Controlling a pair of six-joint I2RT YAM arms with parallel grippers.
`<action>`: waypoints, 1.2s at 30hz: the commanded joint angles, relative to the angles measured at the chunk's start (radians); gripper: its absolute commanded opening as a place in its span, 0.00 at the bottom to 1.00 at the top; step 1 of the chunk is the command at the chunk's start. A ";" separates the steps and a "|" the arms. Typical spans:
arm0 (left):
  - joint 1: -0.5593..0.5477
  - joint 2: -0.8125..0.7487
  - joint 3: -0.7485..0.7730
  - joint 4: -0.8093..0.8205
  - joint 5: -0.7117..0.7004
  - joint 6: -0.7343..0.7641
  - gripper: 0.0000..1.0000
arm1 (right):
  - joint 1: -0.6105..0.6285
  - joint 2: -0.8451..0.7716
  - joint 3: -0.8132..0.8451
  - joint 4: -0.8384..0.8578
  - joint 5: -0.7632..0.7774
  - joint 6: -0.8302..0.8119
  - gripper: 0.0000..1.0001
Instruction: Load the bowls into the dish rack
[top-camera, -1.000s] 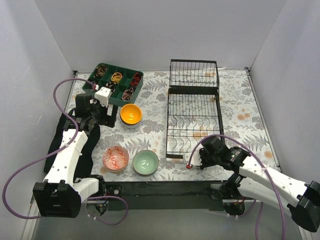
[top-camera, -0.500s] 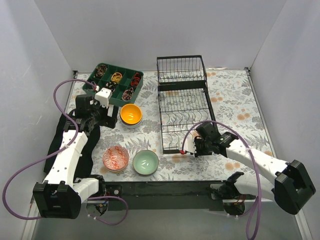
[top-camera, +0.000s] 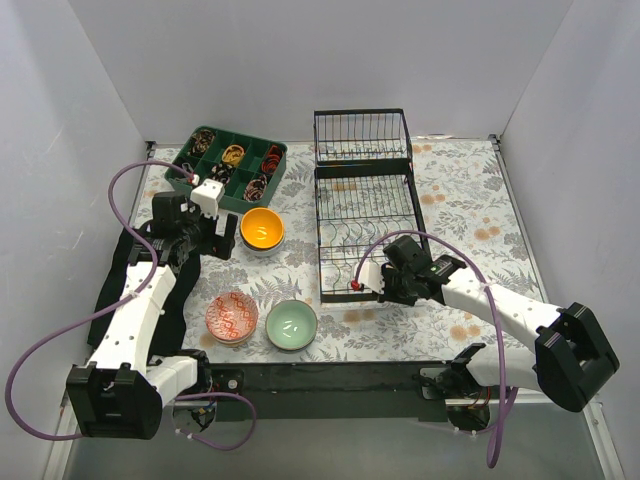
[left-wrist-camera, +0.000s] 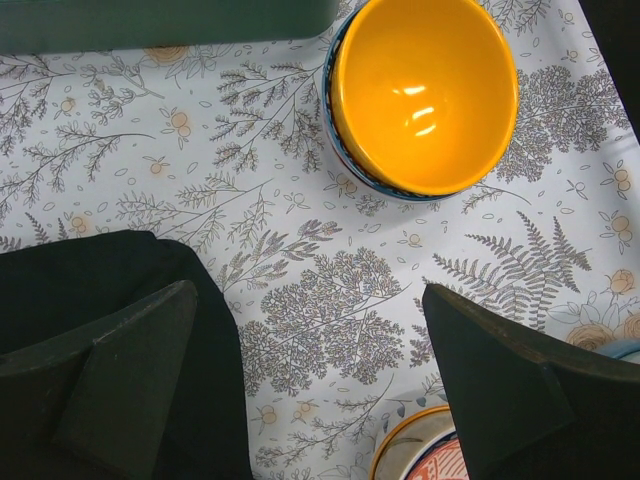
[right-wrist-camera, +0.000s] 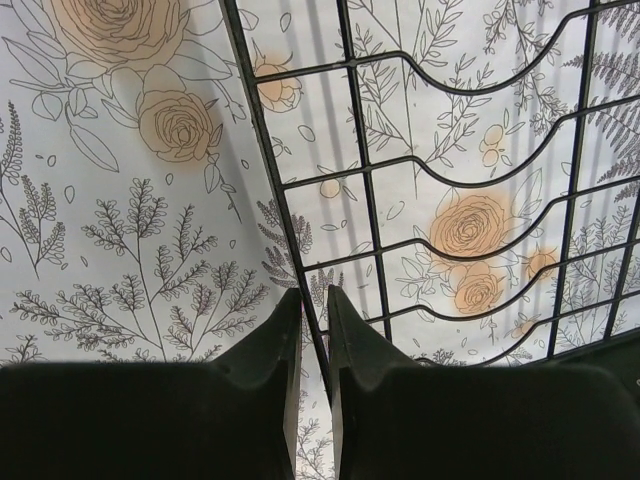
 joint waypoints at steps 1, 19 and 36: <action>-0.002 -0.022 -0.011 0.007 0.022 0.007 0.98 | 0.000 0.017 -0.036 0.056 0.016 0.096 0.01; -0.060 0.068 0.122 -0.072 0.098 0.062 0.98 | -0.037 0.087 0.042 0.155 0.050 0.133 0.01; -0.259 0.196 0.380 -0.408 -0.001 0.246 0.88 | -0.046 0.029 0.146 0.100 0.096 0.162 0.77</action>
